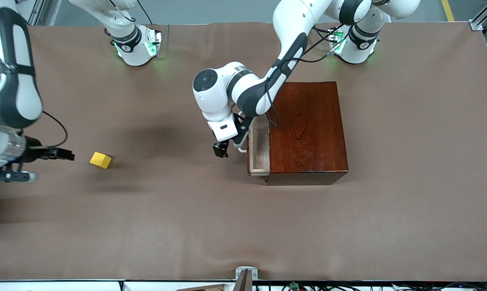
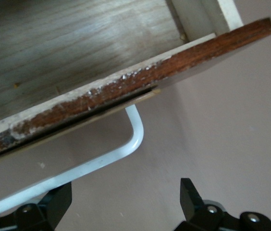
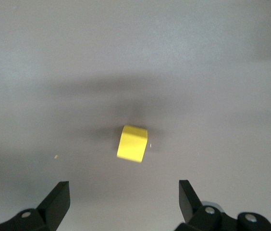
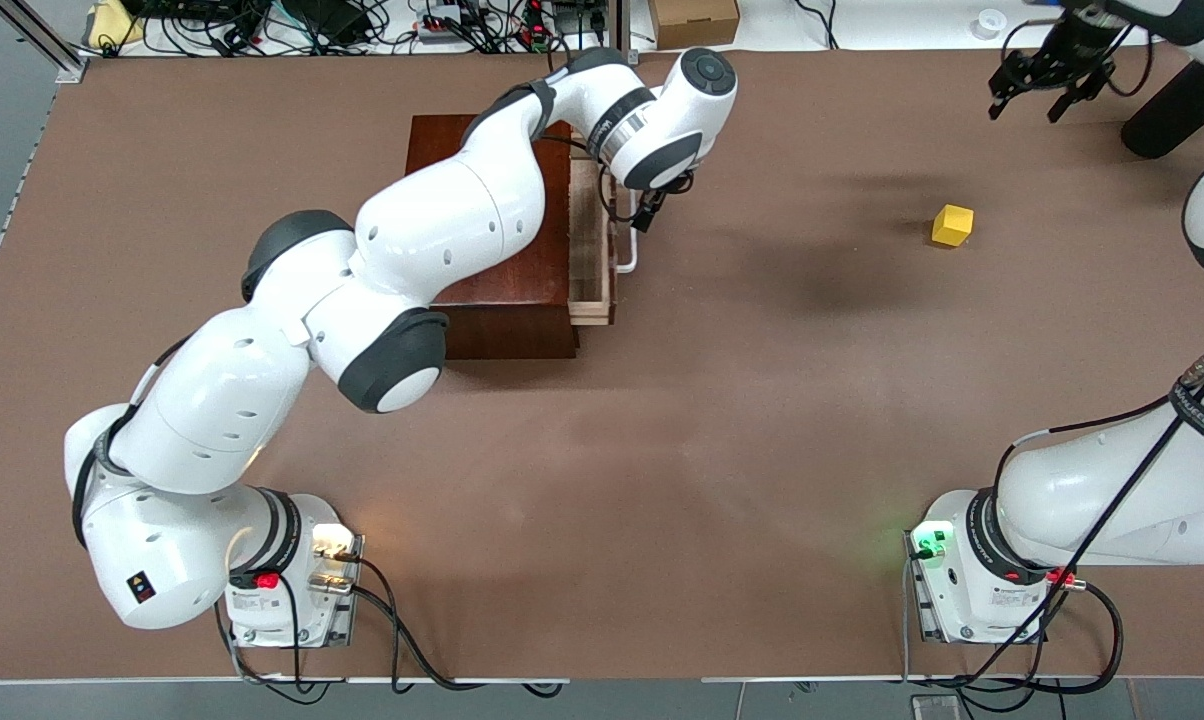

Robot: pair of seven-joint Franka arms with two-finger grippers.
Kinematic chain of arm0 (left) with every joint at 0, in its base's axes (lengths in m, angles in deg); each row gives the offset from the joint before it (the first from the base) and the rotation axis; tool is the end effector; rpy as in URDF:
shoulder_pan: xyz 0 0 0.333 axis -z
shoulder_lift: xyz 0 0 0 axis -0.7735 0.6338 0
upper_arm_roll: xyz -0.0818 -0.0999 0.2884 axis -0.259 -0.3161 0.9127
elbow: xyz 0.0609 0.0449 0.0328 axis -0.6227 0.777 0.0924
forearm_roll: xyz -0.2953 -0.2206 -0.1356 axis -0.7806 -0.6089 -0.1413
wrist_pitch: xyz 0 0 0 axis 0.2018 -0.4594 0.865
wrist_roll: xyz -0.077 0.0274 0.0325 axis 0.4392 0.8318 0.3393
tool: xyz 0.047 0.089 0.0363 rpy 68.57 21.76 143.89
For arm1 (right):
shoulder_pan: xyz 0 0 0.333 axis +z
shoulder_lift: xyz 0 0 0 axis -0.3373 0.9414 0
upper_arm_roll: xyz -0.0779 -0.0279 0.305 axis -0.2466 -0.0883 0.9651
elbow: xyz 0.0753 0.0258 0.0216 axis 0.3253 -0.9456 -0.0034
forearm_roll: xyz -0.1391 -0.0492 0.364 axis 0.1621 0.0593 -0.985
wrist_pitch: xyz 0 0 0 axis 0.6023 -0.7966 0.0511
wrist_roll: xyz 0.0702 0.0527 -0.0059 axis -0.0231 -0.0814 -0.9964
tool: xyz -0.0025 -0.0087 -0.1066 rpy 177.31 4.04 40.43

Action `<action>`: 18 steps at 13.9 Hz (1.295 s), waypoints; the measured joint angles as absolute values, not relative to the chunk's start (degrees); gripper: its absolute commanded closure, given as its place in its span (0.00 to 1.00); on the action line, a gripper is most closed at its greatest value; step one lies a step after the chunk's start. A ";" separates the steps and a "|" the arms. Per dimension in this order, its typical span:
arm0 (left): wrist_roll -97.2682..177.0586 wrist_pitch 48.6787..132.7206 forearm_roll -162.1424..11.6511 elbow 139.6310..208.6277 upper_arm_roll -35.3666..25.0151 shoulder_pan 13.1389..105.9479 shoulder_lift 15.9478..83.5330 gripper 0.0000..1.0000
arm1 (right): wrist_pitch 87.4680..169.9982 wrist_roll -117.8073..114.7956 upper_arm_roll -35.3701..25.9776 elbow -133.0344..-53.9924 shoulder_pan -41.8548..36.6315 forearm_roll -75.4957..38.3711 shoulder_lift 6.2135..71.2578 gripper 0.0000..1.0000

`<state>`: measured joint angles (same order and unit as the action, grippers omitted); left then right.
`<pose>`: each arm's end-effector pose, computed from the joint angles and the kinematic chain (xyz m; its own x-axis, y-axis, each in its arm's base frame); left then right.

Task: Open drawer, take yellow block, close drawer
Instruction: 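Push the drawer fully shut with the left gripper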

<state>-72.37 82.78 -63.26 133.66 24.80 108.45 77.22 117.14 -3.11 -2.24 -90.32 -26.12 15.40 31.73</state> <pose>0.4978 -0.5894 0.2858 0.3732 0.9042 0.2076 0.9179 -0.3924 0.0589 0.6201 -0.0956 0.4260 0.9884 -0.0590 -0.1400 -0.0665 -0.9966 -0.0496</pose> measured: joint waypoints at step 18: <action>-57.83 71.58 -64.25 132.69 25.21 104.83 71.98 0.00 | 90.27 1.12 -6.53 -76.93 -21.07 12.80 18.96 0.00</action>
<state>-57.83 71.58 -64.25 132.69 25.21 104.83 71.98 90.27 1.12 -6.53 -76.93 -21.07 12.80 18.96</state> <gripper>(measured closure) 0.000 0.000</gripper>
